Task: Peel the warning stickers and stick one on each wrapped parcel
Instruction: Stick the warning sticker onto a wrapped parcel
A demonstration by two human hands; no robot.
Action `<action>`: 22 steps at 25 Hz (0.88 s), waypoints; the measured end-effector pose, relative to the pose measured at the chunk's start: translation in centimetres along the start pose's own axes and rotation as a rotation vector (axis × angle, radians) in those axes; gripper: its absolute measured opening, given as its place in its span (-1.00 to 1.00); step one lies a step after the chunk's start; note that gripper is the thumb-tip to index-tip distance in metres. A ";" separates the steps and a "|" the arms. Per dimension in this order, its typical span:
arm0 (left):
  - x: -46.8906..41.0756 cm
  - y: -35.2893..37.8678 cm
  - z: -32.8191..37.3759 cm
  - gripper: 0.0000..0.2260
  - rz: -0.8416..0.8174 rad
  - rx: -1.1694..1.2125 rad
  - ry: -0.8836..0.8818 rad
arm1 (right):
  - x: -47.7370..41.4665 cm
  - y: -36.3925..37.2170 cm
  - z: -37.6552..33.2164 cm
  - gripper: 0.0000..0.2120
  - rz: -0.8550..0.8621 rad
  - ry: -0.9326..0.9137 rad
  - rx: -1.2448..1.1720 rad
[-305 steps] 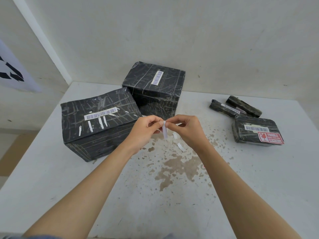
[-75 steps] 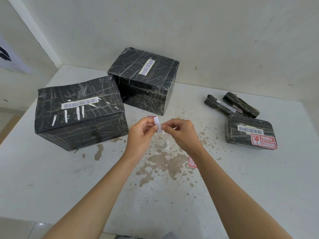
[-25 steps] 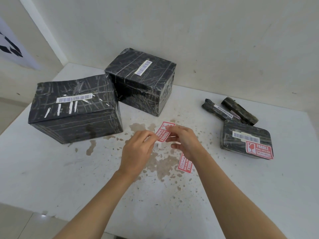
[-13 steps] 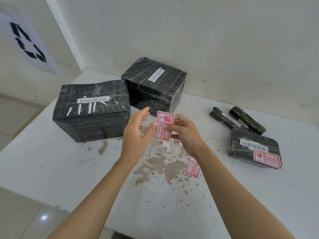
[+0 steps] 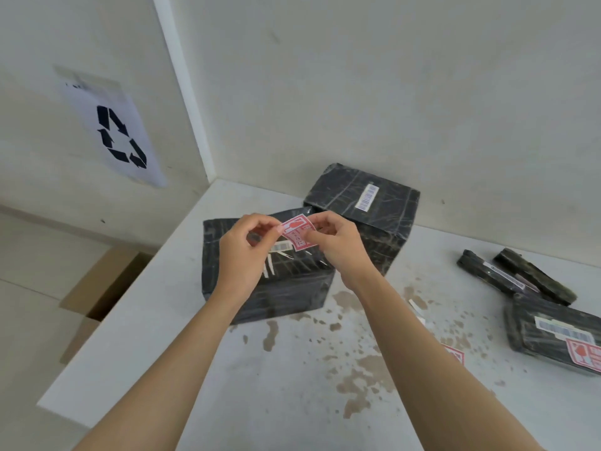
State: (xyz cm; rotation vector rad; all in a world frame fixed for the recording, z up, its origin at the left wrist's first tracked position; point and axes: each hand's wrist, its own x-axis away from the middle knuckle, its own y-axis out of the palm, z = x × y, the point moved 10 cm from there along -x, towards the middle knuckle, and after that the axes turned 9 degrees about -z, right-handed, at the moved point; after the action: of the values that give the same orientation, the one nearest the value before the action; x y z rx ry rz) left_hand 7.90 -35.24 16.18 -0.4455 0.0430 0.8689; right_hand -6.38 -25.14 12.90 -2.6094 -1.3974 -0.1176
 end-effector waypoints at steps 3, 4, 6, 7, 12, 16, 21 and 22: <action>-1.5 -1.9 -1.4 -0.96 0.010 0.084 -0.033 | -2.0 1.3 -0.1 -0.87 0.072 0.020 0.017; -1.9 -2.5 -2.0 -0.97 0.022 0.123 -0.054 | -2.4 1.5 0.0 -0.87 0.086 0.034 0.013; -2.5 -3.5 -3.5 -0.95 0.034 0.207 -0.114 | -3.2 2.2 0.4 -0.90 0.091 0.078 -0.022; -2.8 -3.9 -4.3 -0.94 0.039 0.236 -0.144 | -3.5 2.6 0.6 -0.92 0.089 0.100 -0.051; -3.3 -4.8 -7.3 -0.92 -0.008 0.136 -0.253 | -5.1 3.8 0.6 -0.97 0.120 0.098 -0.166; -3.5 -6.3 -10.1 -0.70 0.054 -0.111 -0.287 | -6.0 3.8 1.3 -0.91 0.157 0.126 -0.150; -3.0 -4.2 -13.4 -0.60 -0.053 0.125 -0.521 | -5.8 3.7 3.2 -0.94 0.119 0.215 -0.092; -3.1 -4.0 -13.4 -0.62 -0.067 0.138 -0.512 | -5.8 3.6 3.3 -0.93 0.115 0.224 -0.076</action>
State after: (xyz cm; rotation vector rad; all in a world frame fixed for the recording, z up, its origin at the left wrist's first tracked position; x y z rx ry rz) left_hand 10.76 -45.01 6.12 -0.0862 -0.3788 0.8866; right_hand -6.62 -31.17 8.37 -2.6318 -1.1869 -0.4398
